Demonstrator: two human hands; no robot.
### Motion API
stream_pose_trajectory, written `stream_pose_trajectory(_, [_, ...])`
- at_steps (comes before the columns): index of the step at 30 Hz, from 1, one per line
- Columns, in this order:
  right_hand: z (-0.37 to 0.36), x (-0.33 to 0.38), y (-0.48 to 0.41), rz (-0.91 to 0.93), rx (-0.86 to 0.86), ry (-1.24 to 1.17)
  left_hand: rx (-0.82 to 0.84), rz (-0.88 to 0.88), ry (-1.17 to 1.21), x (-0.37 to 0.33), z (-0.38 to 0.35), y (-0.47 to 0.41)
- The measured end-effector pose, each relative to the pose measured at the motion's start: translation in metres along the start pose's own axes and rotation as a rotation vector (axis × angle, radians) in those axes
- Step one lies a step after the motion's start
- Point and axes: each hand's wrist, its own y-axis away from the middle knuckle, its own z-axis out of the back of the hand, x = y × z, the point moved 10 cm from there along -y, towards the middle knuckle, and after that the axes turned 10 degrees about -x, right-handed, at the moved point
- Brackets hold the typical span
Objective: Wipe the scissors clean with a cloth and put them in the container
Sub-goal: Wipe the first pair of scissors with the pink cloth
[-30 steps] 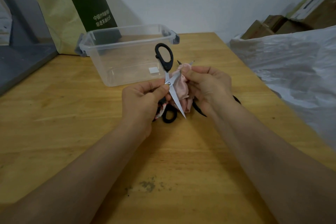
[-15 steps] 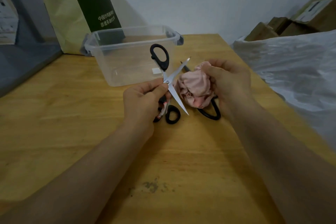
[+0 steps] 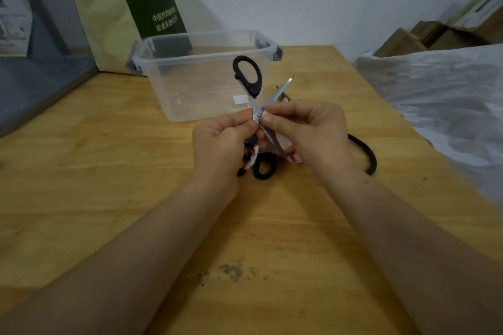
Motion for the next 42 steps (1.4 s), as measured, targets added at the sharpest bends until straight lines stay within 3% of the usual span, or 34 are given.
stream_pose_trajectory(5, [-0.016, 0.003, 0.005, 0.045, 0.184, 0.181, -0.034, 0.034, 0.036, 0.001, 0.006, -0.003])
stream_pose_trajectory(8, [0.002, 0.003, -0.003, 0.048, 0.075, 0.328, -0.036, 0.021, 0.018, -0.001, 0.006, -0.004])
stream_pose_trajectory(12, [0.015, 0.029, -0.005, 0.231, -0.093, 0.28, -0.029, 0.011, -0.028, 0.0, 0.004, -0.005])
stream_pose_trajectory(16, [-0.002, 0.03, 0.001, 0.328, -0.025, 0.395, 0.077, -0.029, -0.052, -0.002, -0.009, 0.004])
stream_pose_trajectory(24, [-0.017, 0.025, 0.003, 0.472, 0.122, 0.662, 0.058, -0.001, -0.056, 0.001, -0.005, 0.0])
stream_pose_trajectory(27, [0.003, 0.027, -0.003, 0.383, -0.017, 0.548, 0.052, 0.008, -0.077, 0.001, -0.006, 0.001])
stream_pose_trajectory(29, [0.008, 0.036, -0.001, 0.433, -0.104, 0.507, 0.057, 0.002, -0.081, 0.0, -0.008, 0.003])
stream_pose_trajectory(37, [-0.016, 0.01, 0.0, 0.242, 0.185, 0.5, 0.028, 0.023, -0.084, 0.0, -0.003, 0.002])
stream_pose_trajectory(42, [0.031, 0.027, -0.018, 0.229, -0.044, 0.765, -0.044, -0.003, -0.057, -0.009, 0.007, -0.006])
